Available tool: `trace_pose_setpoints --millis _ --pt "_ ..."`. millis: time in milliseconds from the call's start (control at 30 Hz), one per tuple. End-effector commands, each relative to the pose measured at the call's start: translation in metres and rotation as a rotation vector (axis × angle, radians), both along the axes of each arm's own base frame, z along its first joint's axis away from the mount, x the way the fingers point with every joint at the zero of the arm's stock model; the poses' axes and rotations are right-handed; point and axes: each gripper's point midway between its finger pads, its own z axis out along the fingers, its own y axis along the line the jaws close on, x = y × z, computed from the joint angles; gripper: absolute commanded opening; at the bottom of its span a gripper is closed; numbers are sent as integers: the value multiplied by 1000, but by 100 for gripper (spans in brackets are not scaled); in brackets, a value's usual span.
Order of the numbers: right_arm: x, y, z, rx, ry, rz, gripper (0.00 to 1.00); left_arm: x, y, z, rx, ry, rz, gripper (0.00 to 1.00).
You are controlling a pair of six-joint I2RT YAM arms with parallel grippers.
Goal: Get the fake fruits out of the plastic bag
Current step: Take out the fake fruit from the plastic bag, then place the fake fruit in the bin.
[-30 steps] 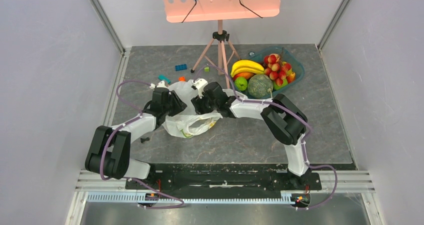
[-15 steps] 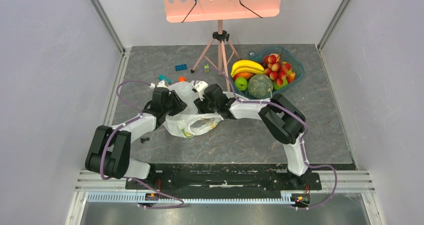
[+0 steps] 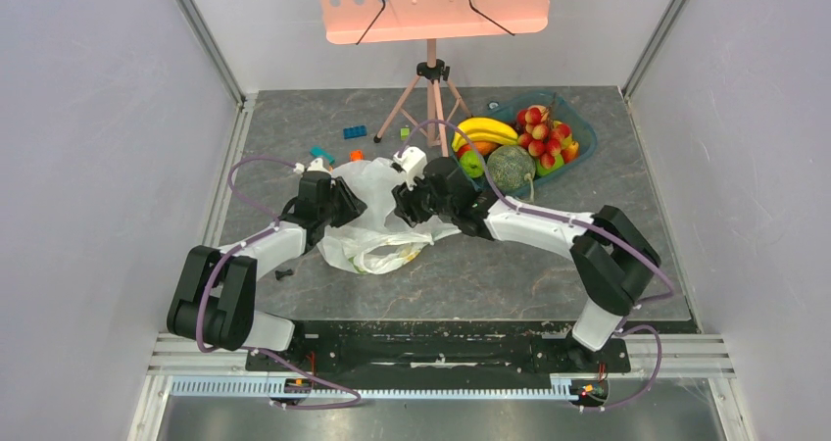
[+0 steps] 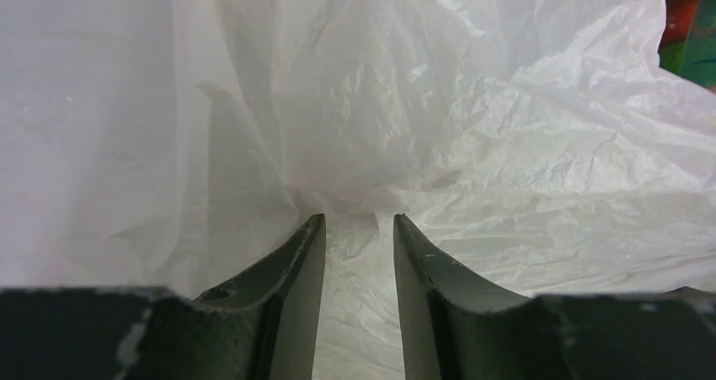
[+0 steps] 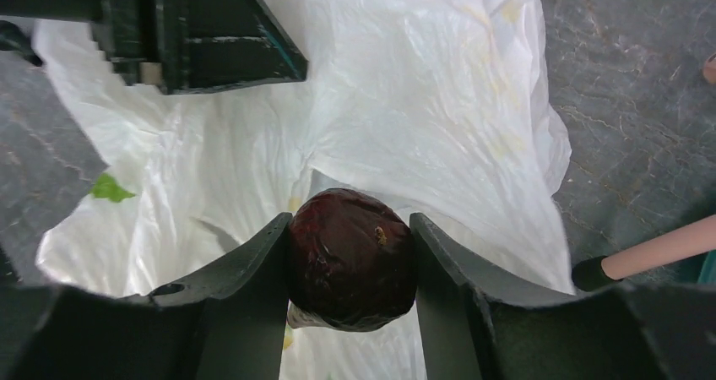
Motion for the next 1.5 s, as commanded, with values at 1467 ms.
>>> trace_pose_setpoints --millis 1467 --pt "193 -223 66 -142 -355 -757 37 -20 2 28 -60 -28 22 38"
